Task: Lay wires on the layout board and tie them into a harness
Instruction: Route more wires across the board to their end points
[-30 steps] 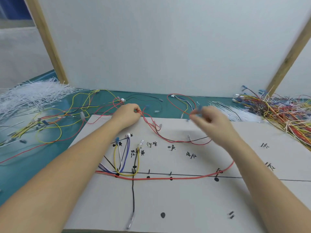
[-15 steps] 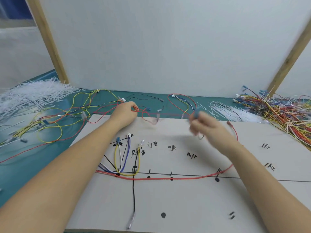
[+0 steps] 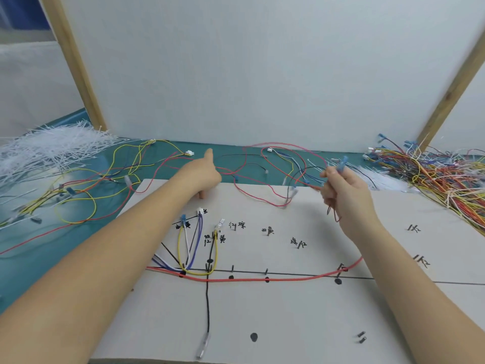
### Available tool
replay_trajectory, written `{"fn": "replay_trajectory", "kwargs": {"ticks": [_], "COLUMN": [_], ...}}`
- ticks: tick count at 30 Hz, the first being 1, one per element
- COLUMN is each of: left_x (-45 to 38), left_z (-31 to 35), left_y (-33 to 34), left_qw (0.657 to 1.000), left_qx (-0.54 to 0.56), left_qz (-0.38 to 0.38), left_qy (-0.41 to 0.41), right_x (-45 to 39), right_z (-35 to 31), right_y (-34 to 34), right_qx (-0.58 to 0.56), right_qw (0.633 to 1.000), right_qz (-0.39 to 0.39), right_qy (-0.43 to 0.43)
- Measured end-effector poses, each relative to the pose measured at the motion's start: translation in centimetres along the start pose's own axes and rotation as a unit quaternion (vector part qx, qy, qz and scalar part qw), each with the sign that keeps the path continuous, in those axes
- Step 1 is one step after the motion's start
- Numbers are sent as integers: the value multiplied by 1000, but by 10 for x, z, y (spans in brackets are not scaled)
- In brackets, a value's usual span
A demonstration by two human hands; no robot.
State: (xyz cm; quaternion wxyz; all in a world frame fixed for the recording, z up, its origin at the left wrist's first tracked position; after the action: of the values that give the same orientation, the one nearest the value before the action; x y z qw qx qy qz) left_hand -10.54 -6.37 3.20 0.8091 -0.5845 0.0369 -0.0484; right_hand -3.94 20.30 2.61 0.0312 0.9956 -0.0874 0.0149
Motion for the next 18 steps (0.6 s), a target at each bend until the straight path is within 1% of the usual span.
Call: {"fn": "replay_trajectory", "kwargs": {"ticks": [2, 3, 5, 6, 7, 9, 11, 13, 15, 16, 18], "left_x": [7, 10, 15, 18, 20, 27, 31, 26, 17, 12, 3], "left_z": [18, 28, 43, 50, 57, 70, 78, 76, 68, 63, 54], "left_y": [-7, -12, -18, -19, -18, -13, 0, 20, 37, 41, 40], "left_qw": [993, 988, 985, 987, 990, 986, 966, 958, 961, 962, 956], "left_qx": [-116, -152, -164, -146, -105, 22, 123, 172, 175, 173, 194], "left_qz": [-3, 7, 42, 57, 59, 22, -8, -27, -26, -5, 71], "left_qy": [-10, -9, 12, 37, 73, 165, 227, 229, 213, 210, 207], "right_x": [2, 3, 5, 5, 6, 8, 10, 12, 13, 13, 14], "right_z": [0, 0, -1, -2, -3, -6, -9, -10, -11, -13, -15], "right_y": [5, 5, 4, 4, 4, 6, 9, 11, 11, 11, 9], "right_qx": [44, 50, 25, -9, -56, -148, -191, -194, -230, -255, -285], "right_qw": [999, 998, 999, 999, 996, 982, 970, 966, 954, 943, 925], "right_qz": [-9, -13, -25, -40, -63, -115, -151, -170, -193, -211, -249], "right_qy": [-20, -23, -24, -21, -16, 2, 15, 18, 21, 22, 24]}}
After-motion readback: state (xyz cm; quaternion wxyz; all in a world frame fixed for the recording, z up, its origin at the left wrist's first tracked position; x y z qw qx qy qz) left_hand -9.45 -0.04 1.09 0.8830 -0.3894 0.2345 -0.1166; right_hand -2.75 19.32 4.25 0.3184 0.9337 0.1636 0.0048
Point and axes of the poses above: each hand's wrist, its own x-axis away from the middle knuckle, its own y-axis out of the palm, z = x × y, the point moved 2 cm from there along -x, towards the middle knuckle, and after that the axes turned 13 degrees about y, right-handed, at the moved point
